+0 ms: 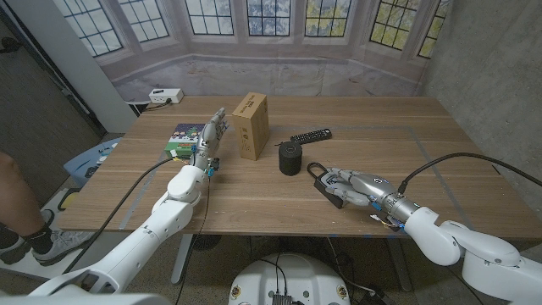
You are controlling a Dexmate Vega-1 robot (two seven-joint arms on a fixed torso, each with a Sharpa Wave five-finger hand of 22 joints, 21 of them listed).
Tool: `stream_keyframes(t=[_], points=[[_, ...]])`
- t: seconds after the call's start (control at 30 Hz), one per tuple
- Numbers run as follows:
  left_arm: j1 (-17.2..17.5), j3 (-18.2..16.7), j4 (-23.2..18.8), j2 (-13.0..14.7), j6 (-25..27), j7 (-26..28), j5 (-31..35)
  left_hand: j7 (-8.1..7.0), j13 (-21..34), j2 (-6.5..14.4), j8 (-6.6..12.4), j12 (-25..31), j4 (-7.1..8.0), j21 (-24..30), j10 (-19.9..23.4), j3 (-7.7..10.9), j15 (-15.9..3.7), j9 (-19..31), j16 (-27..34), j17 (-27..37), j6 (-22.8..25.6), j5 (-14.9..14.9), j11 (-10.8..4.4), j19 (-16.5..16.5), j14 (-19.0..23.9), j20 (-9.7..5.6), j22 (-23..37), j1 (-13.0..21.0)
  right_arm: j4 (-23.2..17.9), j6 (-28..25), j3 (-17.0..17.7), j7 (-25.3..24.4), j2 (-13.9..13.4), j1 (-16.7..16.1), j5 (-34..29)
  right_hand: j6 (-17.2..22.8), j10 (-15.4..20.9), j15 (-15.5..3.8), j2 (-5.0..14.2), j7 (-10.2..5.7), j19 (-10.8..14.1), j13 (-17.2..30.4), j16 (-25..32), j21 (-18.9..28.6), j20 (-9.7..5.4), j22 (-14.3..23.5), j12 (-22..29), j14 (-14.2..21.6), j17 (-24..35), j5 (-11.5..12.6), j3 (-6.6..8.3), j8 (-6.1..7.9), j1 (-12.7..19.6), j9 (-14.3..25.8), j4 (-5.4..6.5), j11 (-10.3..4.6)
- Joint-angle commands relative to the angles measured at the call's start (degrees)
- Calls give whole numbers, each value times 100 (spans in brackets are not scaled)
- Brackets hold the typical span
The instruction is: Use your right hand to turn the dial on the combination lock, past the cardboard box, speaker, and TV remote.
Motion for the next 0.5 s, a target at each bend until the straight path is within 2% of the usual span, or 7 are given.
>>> stream_keyframes(t=[0.03, 0.43, 0.5], points=[[56, -23, -60, 28, -24, 23, -2, -18, 31, 4, 29, -14, -9, 2, -1, 41, 41, 19, 11, 30, -27, -3, 43, 55, 37, 9, 10, -33, -71, 52, 126, -103, -40, -102, 6, 17, 22, -149, 1, -5, 48, -1, 0, 8, -271, 8, 5, 63, 14, -6, 37, -16, -41, 14, -20, 14], [95, -39, -104, 74, -15, -12, -21, -16, 31, 6, 28, -15, -7, -1, -3, 43, 30, 19, 3, 30, -30, -3, 46, 50, 25, 7, 10, -34, -96, 162, 320, -211, -23, -213, 56, 34, 21, -144, 0, 0, 64, -1, -2, 9, -272, 8, 1, 71, 14, -6, 48, -12, -47, 14, -30, 22], [97, -47, -107, 90, -12, -19, -21, -14, 31, 6, 29, -16, -7, -1, -5, 44, 26, 19, 3, 30, -28, -3, 41, 50, 23, 7, 10, -35, -74, 245, 393, -304, 78, -252, 191, 46, 22, -145, -1, 4, 64, -1, -2, 8, -269, 8, 0, 71, 14, -6, 49, -7, -49, 14, -30, 25]])
